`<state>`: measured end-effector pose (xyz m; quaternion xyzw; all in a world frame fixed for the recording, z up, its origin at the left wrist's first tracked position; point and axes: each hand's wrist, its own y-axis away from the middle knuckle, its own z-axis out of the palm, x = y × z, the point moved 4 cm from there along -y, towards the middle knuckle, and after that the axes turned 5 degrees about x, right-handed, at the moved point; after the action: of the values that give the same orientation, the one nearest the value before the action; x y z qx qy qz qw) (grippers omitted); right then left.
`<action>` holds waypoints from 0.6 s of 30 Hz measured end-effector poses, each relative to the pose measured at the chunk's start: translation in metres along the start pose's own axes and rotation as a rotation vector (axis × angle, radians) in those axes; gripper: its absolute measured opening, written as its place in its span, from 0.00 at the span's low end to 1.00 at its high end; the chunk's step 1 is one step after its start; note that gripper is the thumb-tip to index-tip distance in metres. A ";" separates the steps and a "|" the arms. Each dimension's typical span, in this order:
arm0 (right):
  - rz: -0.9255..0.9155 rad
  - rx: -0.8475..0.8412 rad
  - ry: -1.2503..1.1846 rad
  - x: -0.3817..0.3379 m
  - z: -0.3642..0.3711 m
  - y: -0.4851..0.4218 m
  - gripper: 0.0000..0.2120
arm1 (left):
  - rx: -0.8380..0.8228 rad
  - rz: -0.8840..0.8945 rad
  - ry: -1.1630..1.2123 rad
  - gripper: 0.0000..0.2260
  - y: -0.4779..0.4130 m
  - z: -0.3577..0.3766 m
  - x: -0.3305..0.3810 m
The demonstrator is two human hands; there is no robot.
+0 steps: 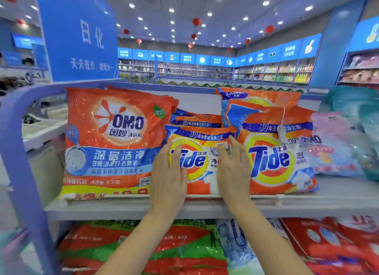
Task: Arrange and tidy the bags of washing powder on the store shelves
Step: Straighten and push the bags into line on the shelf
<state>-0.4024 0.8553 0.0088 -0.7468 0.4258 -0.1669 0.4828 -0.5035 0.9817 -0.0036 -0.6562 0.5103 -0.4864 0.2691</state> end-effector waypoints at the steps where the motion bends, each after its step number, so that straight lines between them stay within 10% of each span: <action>1: -0.004 -0.001 0.001 0.000 -0.001 0.000 0.21 | -0.002 0.038 -0.008 0.25 0.003 -0.001 -0.001; 18: 0.565 0.126 -0.452 0.209 -0.249 0.163 0.13 | -0.348 -0.376 0.759 0.09 0.098 -0.010 0.071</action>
<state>-0.5221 0.5166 -0.0465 -0.5865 0.4867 0.1163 0.6369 -0.5519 0.8841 -0.0571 -0.5481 0.5190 -0.6399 -0.1441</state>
